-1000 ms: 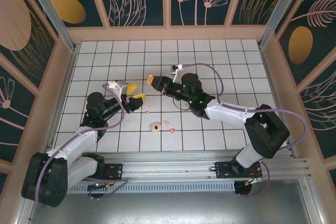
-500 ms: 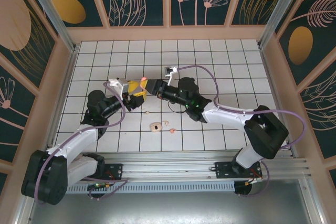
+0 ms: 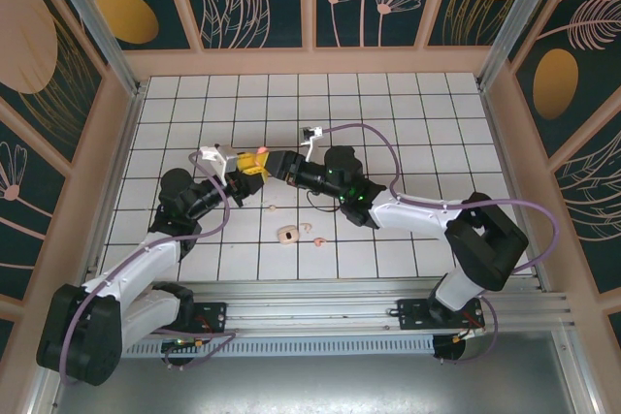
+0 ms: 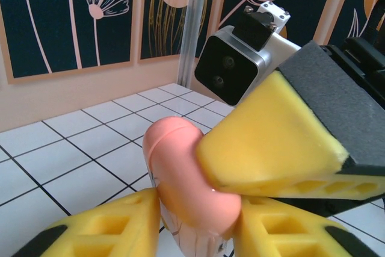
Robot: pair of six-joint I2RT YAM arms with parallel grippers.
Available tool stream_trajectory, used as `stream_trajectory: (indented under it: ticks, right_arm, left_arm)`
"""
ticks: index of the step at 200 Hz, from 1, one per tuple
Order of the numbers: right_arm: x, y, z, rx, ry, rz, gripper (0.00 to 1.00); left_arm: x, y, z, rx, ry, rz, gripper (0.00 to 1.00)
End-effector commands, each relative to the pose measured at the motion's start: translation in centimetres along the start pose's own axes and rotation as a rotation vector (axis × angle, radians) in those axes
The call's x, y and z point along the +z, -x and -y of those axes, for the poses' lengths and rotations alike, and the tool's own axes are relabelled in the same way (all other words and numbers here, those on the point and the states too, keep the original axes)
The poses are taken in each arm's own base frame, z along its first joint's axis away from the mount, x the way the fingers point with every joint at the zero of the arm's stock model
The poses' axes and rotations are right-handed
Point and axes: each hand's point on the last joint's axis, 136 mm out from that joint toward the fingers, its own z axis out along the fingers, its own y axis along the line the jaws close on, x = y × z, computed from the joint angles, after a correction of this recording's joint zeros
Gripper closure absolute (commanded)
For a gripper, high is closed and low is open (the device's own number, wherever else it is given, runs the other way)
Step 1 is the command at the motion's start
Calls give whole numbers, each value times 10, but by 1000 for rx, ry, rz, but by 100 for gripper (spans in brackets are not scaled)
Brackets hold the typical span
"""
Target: Insert wireless bluetooth earbuds into charging case
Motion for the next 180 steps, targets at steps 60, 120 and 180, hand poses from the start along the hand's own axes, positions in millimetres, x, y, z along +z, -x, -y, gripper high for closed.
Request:
stream_trajectory:
  ticks: [60, 120, 180]
  right_arm:
    - [-20, 14, -25, -123, 30, 99, 29]
    - [-67, 28, -43, -507, 2, 143, 20]
    - [-105, 13, -68, -995, 189, -6, 31]
  left_arm:
    - [-2, 23, 10, 34, -40, 61, 83]
    - [-1, 29, 28, 23, -152, 72, 84]
    - [-3, 44, 59, 32, -329, 98, 85]
